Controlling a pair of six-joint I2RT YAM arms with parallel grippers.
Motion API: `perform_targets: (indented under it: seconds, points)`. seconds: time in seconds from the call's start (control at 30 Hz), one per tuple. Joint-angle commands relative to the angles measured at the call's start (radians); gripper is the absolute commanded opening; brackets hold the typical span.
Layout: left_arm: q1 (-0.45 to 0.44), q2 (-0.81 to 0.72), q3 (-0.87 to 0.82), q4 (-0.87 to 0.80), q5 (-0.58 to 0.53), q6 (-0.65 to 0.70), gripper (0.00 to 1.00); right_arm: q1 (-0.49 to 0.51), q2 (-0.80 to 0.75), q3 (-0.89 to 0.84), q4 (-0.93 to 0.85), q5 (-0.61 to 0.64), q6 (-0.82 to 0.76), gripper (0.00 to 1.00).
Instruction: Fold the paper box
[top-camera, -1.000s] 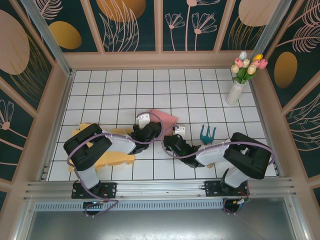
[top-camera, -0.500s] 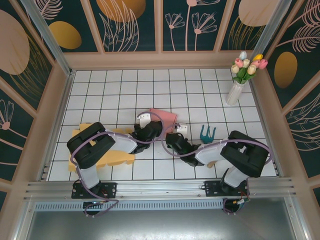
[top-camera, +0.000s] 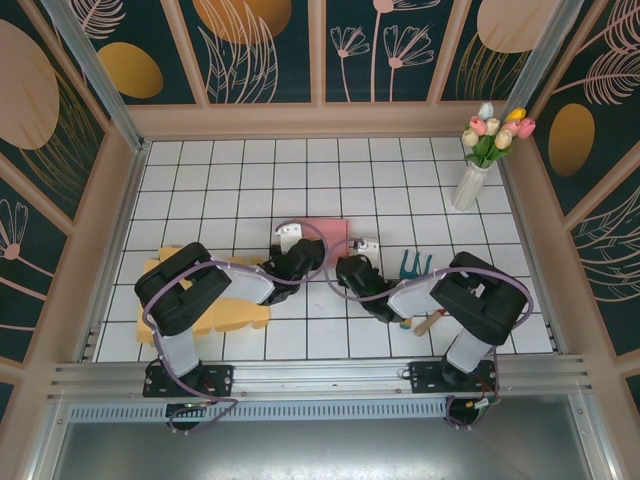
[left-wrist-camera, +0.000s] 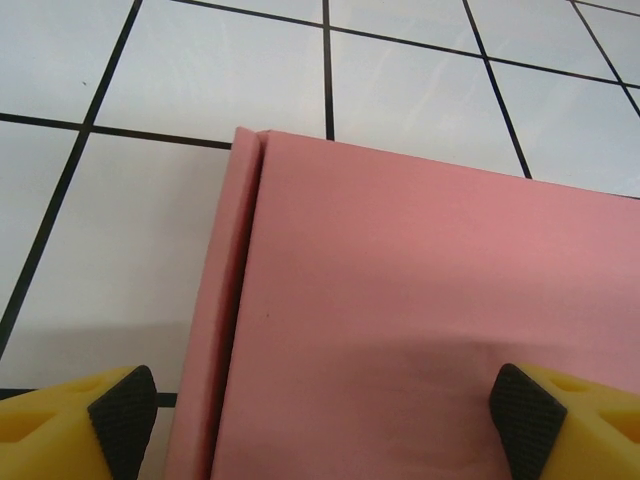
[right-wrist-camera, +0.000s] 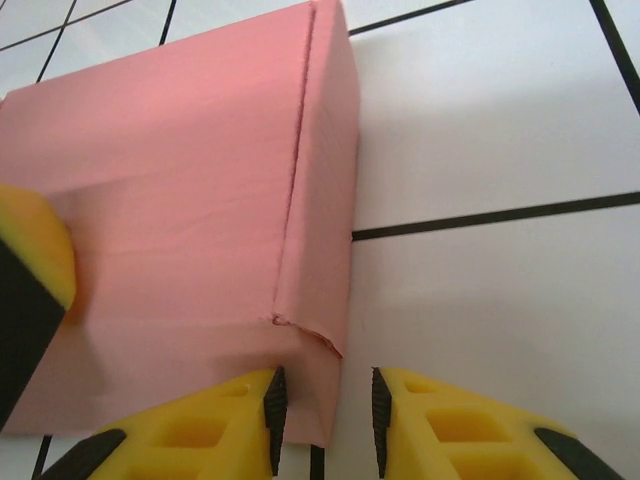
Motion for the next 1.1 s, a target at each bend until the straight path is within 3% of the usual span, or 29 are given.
perform_targets:
  seconds: [0.0, 0.27, 0.6, 0.8, 0.83, 0.93, 1.07]
  points:
    - [0.001, 0.103, -0.072, -0.313, 0.114, 0.081, 0.88, -0.030, 0.044, 0.002, -0.059, 0.002, -0.017, 0.33]
    - [-0.001, 0.079, -0.053, -0.325, 0.181, 0.084, 0.87, -0.115, 0.074, 0.043, -0.057, -0.064, -0.040, 0.34]
    - [-0.022, -0.152, -0.047, -0.344, 0.315, 0.051, 0.92, -0.229, 0.103, 0.099, -0.100, -0.220, -0.108, 0.34]
    - [-0.022, -0.283, -0.015, -0.419, 0.259, 0.024, 0.96, -0.247, 0.046, 0.100, -0.141, -0.292, -0.092, 0.32]
    - [-0.022, -0.305, -0.010, -0.430, 0.241, 0.023, 0.97, -0.247, 0.031, 0.099, -0.153, -0.297, -0.091, 0.30]
    - [0.002, -0.361, 0.007, -0.447, 0.235, 0.036, 0.98, -0.247, -0.018, 0.096, -0.195, -0.304, -0.093, 0.00]
    - [0.080, -0.369, 0.045, -0.449, 0.275, 0.079, 0.99, -0.247, -0.047, 0.125, -0.291, -0.301, -0.109, 0.00]
